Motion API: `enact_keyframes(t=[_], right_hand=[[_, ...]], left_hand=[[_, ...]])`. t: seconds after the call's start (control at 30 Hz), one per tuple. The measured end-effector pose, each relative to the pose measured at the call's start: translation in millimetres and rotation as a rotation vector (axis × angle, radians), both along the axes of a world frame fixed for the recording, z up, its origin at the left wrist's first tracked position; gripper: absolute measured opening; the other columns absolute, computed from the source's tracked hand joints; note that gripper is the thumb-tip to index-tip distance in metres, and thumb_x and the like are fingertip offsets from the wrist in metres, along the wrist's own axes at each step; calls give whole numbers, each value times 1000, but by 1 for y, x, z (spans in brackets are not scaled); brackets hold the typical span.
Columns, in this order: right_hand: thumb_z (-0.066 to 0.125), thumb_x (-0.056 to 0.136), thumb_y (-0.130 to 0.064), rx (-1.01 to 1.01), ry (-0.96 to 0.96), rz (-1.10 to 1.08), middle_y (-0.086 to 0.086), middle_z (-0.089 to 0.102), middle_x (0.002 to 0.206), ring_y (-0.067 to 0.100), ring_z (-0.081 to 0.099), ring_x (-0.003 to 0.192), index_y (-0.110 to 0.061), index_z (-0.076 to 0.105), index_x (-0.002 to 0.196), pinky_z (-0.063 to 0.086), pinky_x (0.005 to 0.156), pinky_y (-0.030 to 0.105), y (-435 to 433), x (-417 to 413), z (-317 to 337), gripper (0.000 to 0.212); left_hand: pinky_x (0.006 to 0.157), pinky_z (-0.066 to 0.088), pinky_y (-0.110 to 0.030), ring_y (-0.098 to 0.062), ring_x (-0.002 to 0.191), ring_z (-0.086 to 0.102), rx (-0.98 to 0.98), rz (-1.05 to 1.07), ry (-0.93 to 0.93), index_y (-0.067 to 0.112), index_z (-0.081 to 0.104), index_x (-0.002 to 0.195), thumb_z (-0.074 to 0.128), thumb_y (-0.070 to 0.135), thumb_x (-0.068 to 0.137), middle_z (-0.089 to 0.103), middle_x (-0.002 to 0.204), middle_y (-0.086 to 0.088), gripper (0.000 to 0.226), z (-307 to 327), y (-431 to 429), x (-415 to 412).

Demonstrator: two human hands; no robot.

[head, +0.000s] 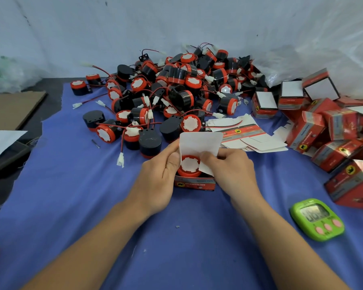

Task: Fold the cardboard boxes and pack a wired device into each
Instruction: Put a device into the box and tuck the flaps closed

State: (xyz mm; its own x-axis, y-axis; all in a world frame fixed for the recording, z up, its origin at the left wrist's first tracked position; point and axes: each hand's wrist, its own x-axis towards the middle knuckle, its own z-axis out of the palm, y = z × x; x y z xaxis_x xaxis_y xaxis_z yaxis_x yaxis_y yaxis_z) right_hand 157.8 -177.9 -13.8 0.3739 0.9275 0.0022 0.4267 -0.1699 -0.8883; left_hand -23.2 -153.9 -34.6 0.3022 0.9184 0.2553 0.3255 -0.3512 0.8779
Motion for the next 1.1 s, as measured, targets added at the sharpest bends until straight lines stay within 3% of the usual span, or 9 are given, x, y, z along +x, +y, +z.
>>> enact_keyframes(t=[0.1, 0.23, 0.37, 0.47, 0.63, 0.73, 0.83, 0.97, 1.1], right_hand=[[66, 87, -46, 11, 46, -21, -17, 74, 70, 11, 69, 82, -45, 77, 79, 58, 76, 45, -1, -1, 0, 13], [67, 87, -47, 50, 26, -23, -16, 74, 70, 10, 69, 76, -39, 79, 79, 58, 69, 44, 0, -1, -2, 16], [71, 94, -28, 74, 189, 150, -10, 79, 87, 16, 75, 90, -37, 82, 94, 62, 80, 48, -1, -1, -5, 14], [74, 91, -8, 129, 307, 232, -8, 80, 95, 17, 76, 97, -42, 83, 94, 61, 89, 50, -1, 0, -1, 35], [85, 78, -14, 330, -12, 130, -14, 75, 78, 6, 70, 75, -38, 80, 76, 58, 70, 32, -6, 0, 0, 25], [82, 81, -10, 300, -71, 205, -18, 76, 82, 4, 71, 81, -37, 82, 83, 56, 71, 22, -9, 9, 2, 28], [77, 86, -5, 238, -99, 312, -5, 77, 84, 13, 69, 83, -31, 84, 94, 54, 71, 28, -9, 19, 5, 28], [65, 93, -2, 79, -36, 382, -18, 78, 99, 3, 68, 99, -38, 84, 98, 56, 87, 30, -10, 30, 10, 41], [50, 89, 13, -48, 102, 524, -21, 72, 123, -12, 56, 125, -35, 83, 106, 48, 107, 23, -15, 43, 13, 60]], left_hand=[[95, 40, -3, 17, 125, 52, -30, 8, 8, 62, 45, 141, 39, 53, 104, 58, 126, 46, 39, 2, 0, -2], [85, 44, -4, 13, 115, 58, -23, -13, 94, 64, 43, 141, 45, 45, 100, 64, 123, 39, 45, 4, 2, 2], [90, 57, -29, 1, 107, 68, -103, -16, -16, 51, 61, 126, 56, 31, 89, 73, 116, 24, 43, 3, 7, 4], [86, 61, -36, -1, 98, 71, -138, 26, -15, 47, 70, 114, 62, 33, 83, 75, 106, 23, 35, 4, 7, 2], [66, 55, -38, -17, 75, 65, -41, 105, 35, 31, 66, 86, 67, 48, 75, 70, 80, 9, 20, 5, 4, 2], [78, 57, -38, -14, 90, 68, 19, 100, -1, 32, 72, 86, 84, 29, 83, 73, 92, 13, 12, 5, 4, 2], [89, 53, -24, -6, 101, 67, 135, 83, 34, 36, 81, 94, 91, 19, 78, 76, 96, 18, 25, 9, 0, 0], [95, 46, -18, -2, 108, 62, 321, 30, 244, 28, 82, 110, 84, 21, 87, 75, 107, 18, 24, 19, -4, -5], [103, 39, -10, 7, 125, 51, 201, -120, 318, 36, 75, 125, 70, 29, 81, 63, 124, 32, 45, 24, -13, -19]])
